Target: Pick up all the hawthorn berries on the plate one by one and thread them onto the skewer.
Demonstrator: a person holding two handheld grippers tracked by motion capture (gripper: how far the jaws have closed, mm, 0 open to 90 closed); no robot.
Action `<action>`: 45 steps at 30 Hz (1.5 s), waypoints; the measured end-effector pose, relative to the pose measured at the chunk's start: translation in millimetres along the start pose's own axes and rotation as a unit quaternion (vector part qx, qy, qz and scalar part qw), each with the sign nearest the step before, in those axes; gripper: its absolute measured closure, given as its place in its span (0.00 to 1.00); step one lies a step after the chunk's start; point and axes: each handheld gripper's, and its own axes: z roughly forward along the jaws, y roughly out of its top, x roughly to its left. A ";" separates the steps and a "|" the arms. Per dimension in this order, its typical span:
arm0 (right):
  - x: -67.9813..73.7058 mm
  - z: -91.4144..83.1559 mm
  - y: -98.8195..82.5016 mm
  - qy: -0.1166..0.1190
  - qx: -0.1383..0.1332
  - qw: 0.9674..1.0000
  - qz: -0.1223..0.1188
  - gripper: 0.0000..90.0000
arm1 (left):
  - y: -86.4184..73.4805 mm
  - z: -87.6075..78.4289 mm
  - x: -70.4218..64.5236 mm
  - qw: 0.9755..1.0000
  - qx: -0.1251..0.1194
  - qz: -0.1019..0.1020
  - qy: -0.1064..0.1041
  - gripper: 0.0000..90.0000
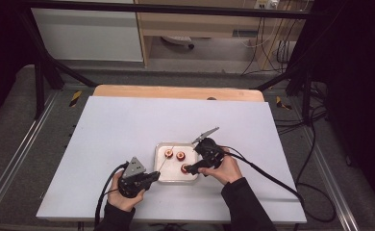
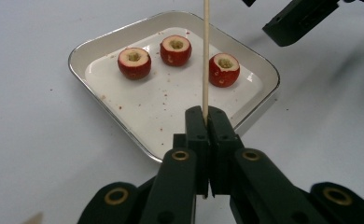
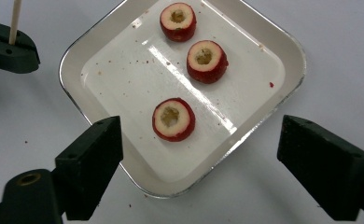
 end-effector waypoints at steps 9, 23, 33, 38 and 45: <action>8.5 15.1 13.7 0.022 0.041 0.999 -0.010 0.35 | -1.6 -0.8 0.3 1.000 0.003 0.003 0.001 0.98; 6.5 35.4 17.6 0.013 0.082 0.996 -0.013 0.56 | -2.5 -1.3 1.7 1.000 0.008 0.003 0.001 0.98; 5.2 39.7 17.8 0.022 0.086 0.996 -0.008 0.65 | -3.3 -1.6 2.3 1.000 0.011 0.003 0.003 0.98; 4.5 40.0 17.9 0.026 0.089 0.996 -0.001 0.67 | -3.4 -1.2 2.3 1.000 0.012 0.004 0.004 0.98; 3.3 37.5 18.7 0.032 0.086 0.996 0.015 0.67 | -3.2 -2.8 2.0 1.000 0.007 0.004 0.006 0.98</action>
